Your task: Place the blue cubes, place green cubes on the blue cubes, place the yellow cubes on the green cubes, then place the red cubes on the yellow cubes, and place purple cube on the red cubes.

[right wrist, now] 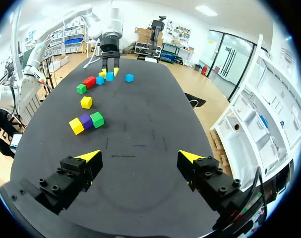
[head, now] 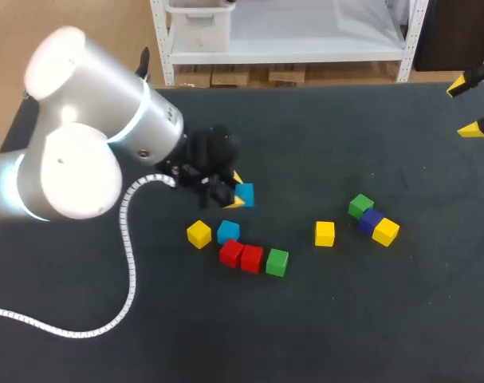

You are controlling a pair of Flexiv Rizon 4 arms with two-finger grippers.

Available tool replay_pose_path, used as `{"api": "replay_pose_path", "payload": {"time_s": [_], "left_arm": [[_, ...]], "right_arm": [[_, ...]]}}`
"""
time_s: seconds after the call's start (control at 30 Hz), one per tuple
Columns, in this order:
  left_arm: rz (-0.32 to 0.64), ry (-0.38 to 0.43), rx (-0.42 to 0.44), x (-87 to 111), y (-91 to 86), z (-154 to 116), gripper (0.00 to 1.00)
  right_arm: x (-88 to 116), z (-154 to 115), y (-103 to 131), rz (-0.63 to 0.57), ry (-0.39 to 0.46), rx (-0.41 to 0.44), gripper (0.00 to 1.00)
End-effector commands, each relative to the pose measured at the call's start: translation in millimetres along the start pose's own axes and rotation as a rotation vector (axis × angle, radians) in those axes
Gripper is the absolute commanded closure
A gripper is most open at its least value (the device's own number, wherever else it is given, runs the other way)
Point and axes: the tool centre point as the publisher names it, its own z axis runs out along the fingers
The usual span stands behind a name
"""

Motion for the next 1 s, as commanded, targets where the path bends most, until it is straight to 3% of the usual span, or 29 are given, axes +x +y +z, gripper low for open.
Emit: {"api": "replay_pose_path", "payload": {"time_s": [0.03, 0.4, 1.0], "left_arm": [[-0.017, 0.009, -0.013, -9.3, 10.5, 22.9, 1.00], [-0.035, 0.001, -0.027, -21.1, 22.4, 44.4, 1.00], [-0.027, 0.031, -0.005, -18.8, 29.8, 53.3, 1.00]], "right_arm": [[-0.1, 0.2, 0.4, 0.000, -0.001, 0.001, 0.00], [-0.1, 0.2, 0.4, 0.000, -0.001, 0.001, 0.00], [-0.1, 0.2, 0.4, 0.000, -0.001, 0.001, 0.00]]}}
